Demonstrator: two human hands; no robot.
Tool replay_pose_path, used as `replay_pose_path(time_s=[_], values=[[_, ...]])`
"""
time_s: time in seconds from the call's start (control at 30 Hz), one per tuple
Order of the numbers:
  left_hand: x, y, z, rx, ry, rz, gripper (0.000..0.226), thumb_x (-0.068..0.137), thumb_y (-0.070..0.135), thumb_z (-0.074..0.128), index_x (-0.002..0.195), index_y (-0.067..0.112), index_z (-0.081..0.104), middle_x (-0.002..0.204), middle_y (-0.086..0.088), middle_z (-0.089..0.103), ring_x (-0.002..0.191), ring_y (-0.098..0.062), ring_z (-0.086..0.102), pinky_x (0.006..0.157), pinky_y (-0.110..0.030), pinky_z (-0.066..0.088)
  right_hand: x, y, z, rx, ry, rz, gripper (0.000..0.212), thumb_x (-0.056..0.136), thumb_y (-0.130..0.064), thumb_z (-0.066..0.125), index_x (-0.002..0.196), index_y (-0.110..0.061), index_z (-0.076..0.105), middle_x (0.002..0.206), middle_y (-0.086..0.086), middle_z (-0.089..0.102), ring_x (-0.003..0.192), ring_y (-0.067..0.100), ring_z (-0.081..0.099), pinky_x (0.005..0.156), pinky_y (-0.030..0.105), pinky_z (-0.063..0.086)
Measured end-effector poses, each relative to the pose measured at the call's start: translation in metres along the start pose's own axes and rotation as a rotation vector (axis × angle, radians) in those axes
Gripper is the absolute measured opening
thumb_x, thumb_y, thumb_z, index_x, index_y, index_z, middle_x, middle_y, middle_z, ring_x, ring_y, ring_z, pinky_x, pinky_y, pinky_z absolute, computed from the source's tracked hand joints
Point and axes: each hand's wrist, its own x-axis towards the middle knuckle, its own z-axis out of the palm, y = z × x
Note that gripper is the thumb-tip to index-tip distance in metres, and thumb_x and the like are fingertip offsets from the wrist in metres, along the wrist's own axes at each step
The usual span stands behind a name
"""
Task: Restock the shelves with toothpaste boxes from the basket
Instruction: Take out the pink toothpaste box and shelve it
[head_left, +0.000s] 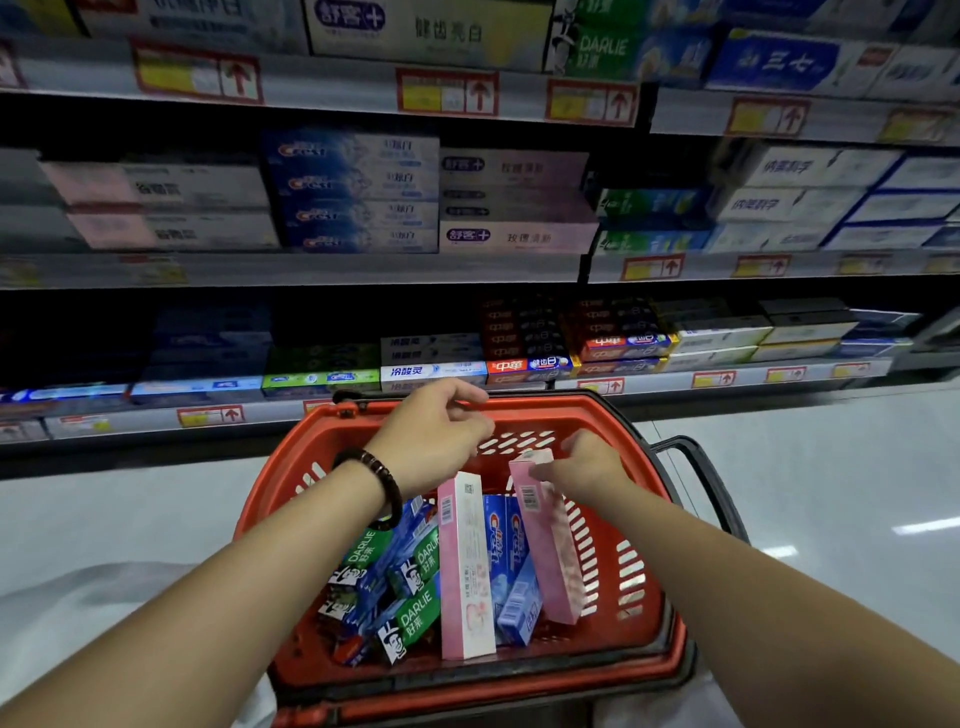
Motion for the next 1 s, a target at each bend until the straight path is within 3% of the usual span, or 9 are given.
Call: replay_pose_path(time_s=[0.13, 0.3, 0.5, 0.6, 0.73, 0.83, 1.0], values=[[0.0, 0.0, 0.001, -0.004, -0.018, -0.009, 0.022, 0.1, 0.028, 0.066, 0.122, 0.03, 0.062, 0.104, 0.009, 0.068, 0.09, -0.015, 0.076, 0.076, -0.039, 0.065, 0.01, 0.001, 0.006, -0.005, -0.009, 0.043, 0.05, 0.086, -0.031, 0.089, 0.108, -0.02, 0.046, 0.106, 0.0, 0.058, 0.099, 0.021, 0.059, 0.074, 0.031, 0.049], [-0.002, -0.003, 0.001, -0.002, -0.066, -0.053, 0.02, 0.1, 0.028, 0.067, 0.119, 0.03, 0.062, 0.103, 0.009, 0.07, 0.097, -0.026, 0.075, 0.074, -0.04, 0.063, 0.017, 0.003, 0.013, -0.056, -0.017, 0.066, 0.048, 0.085, -0.03, 0.09, 0.112, -0.015, 0.053, 0.107, 0.002, 0.064, 0.098, 0.022, 0.064, 0.055, 0.025, 0.044], [-0.002, -0.003, -0.001, -0.003, -0.092, -0.081, 0.018, 0.1, 0.029, 0.065, 0.118, 0.03, 0.062, 0.105, 0.007, 0.069, 0.1, -0.032, 0.074, 0.066, -0.031, 0.057, 0.024, 0.006, 0.025, -0.17, -0.026, 0.047, 0.05, 0.083, -0.032, 0.091, 0.116, -0.014, 0.059, 0.116, 0.003, 0.069, 0.102, 0.023, 0.065, 0.075, 0.032, 0.053], [-0.002, -0.002, -0.001, 0.0, -0.089, -0.082, 0.018, 0.1, 0.029, 0.065, 0.118, 0.03, 0.062, 0.104, 0.007, 0.07, 0.099, -0.032, 0.074, 0.068, -0.036, 0.06, 0.025, 0.005, 0.027, -0.174, -0.033, 0.045, 0.05, 0.083, -0.03, 0.091, 0.118, -0.015, 0.059, 0.118, 0.006, 0.071, 0.109, 0.027, 0.069, 0.083, 0.036, 0.059], [-0.004, -0.001, -0.001, 0.011, -0.091, -0.085, 0.019, 0.1, 0.029, 0.065, 0.119, 0.03, 0.062, 0.105, 0.008, 0.069, 0.099, -0.031, 0.074, 0.074, -0.041, 0.063, 0.022, 0.008, 0.026, -0.187, -0.027, 0.058, 0.044, 0.086, -0.029, 0.089, 0.114, -0.015, 0.058, 0.109, 0.002, 0.068, 0.111, 0.027, 0.069, 0.076, 0.032, 0.055], [-0.005, 0.0, -0.001, 0.001, -0.087, -0.087, 0.019, 0.1, 0.028, 0.065, 0.119, 0.03, 0.062, 0.105, 0.007, 0.069, 0.1, -0.033, 0.074, 0.073, -0.039, 0.061, 0.022, 0.009, 0.026, -0.187, -0.045, 0.072, 0.039, 0.086, -0.03, 0.088, 0.114, -0.015, 0.065, 0.115, 0.006, 0.074, 0.107, 0.026, 0.072, 0.079, 0.034, 0.06], [-0.006, -0.001, -0.001, 0.013, -0.092, -0.084, 0.019, 0.1, 0.029, 0.066, 0.119, 0.029, 0.063, 0.106, 0.007, 0.068, 0.101, -0.035, 0.074, 0.069, -0.038, 0.06, 0.018, 0.008, 0.028, -0.206, -0.071, 0.089, 0.058, 0.088, -0.023, 0.086, 0.133, -0.014, 0.05, 0.129, 0.008, 0.064, 0.122, 0.03, 0.065, 0.093, 0.039, 0.057]])
